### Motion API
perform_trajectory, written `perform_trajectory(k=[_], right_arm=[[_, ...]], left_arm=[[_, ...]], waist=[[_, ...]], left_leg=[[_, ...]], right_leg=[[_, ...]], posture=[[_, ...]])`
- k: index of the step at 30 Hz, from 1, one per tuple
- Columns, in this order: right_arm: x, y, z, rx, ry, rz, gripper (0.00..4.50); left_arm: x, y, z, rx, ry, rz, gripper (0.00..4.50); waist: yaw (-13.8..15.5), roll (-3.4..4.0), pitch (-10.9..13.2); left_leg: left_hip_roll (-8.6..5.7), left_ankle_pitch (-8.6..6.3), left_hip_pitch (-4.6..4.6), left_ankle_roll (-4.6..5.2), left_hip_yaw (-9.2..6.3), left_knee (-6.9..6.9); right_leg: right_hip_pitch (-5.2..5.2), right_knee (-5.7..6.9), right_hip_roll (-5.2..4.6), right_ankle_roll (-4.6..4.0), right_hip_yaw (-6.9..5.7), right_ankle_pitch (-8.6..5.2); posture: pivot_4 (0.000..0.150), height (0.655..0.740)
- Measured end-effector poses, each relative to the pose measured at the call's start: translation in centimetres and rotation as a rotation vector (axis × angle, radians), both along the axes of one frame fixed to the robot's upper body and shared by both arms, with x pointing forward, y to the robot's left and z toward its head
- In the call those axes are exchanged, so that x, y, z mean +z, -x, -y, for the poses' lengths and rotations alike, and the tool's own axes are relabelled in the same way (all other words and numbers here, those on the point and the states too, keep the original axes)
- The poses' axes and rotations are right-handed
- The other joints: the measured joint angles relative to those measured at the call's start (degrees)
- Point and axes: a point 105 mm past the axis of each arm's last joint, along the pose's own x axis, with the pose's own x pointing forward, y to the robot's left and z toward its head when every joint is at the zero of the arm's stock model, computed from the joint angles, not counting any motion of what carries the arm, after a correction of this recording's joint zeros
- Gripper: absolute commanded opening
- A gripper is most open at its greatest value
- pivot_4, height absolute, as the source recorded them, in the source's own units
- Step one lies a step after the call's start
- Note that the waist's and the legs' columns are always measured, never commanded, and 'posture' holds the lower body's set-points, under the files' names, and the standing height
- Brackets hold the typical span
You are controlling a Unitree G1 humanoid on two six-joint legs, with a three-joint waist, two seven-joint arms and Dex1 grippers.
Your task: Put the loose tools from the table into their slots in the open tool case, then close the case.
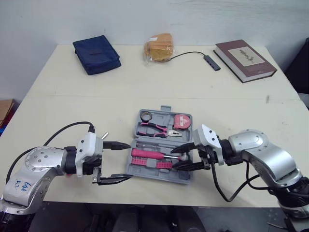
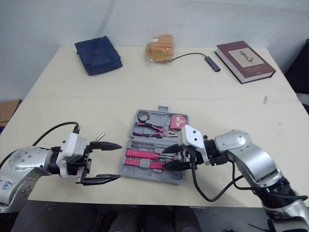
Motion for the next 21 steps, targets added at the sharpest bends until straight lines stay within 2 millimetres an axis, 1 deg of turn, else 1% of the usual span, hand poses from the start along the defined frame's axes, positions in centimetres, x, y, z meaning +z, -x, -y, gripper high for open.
perform_trajectory(k=[1,2,5,7,10,14,17,21], right_arm=[[-0.5,-0.1,0.0,0.006,-0.005,0.014,0.3],[-1.0,-0.1,0.0,0.01,0.001,0.024,0.07],[-3.0,-0.5,0.0,-0.006,0.032,-0.011,0.07],[-4.3,-0.8,0.3,-0.014,0.081,0.001,0.07],[-5.2,-1.2,0.4,-0.014,0.123,0.043,0.07],[-5.3,-1.5,0.2,-0.008,0.159,0.098,0.07],[-5.5,-1.3,0.0,0.006,0.175,0.121,0.07],[-5.2,-1.5,-0.4,-0.009,0.157,0.132,0.07]], left_arm=[[0.0,0.0,0.0,-0.006,0.0,0.006,4.5],[-0.1,0.0,-0.1,-0.008,0.0,0.006,4.5],[-0.5,-0.1,-0.6,0.002,-0.005,-0.001,4.5],[-0.5,-0.1,-0.6,-0.003,-0.007,0.009,4.5],[-0.7,0.1,-0.7,-0.002,-0.007,0.011,4.5],[-1.4,0.3,-1.1,0.01,-0.009,-0.01,4.5],[-1.8,0.2,-1.6,0.037,-0.015,-0.022,4.5],[-1.6,0.1,-2.0,0.056,-0.017,0.001,4.5]], waist=[[0.08,0.0,0.0],[0.09,0.0,0.0],[0.09,0.0,0.0],[0.09,0.0,0.0],[0.01,0.0,0.0],[0.04,-0.09,-0.06],[0.05,-0.25,-0.17],[-0.01,-0.35,-0.23]], left_leg=[[-0.01,0.0,0.0,0.0,0.0,0.02],[-0.02,0.0,-0.01,0.0,0.0,0.04],[-0.02,-0.01,-0.04,0.01,0.0,0.06],[-0.03,0.0,-0.03,0.0,0.0,0.06],[-0.02,0.0,0.0,-0.01,0.0,0.05],[-0.01,0.01,0.14,-0.02,-0.01,0.06],[-0.01,0.01,0.17,-0.02,-0.02,0.04],[0.01,0.01,0.16,-0.02,-0.03,0.02]], right_leg=[[0.01,-0.01,-0.01,0.0,-0.01,0.0],[0.01,-0.01,-0.02,0.0,0.0,0.0],[0.01,-0.02,-0.03,0.0,0.0,0.0],[0.01,-0.03,-0.04,0.0,0.0,0.0],[0.01,-0.02,-0.03,0.0,0.0,0.0],[0.11,0.04,-0.03,0.0,0.0,0.0],[0.14,0.03,-0.03,-0.01,0.01,0.0],[0.12,0.03,-0.04,-0.03,0.01,-0.01]], posture=[[0.15,0.74],[0.15,0.74],[0.15,0.74],[0.15,0.74],[0.15,0.74],[0.15,0.74],[0.15,0.74],[0.15,0.74]])
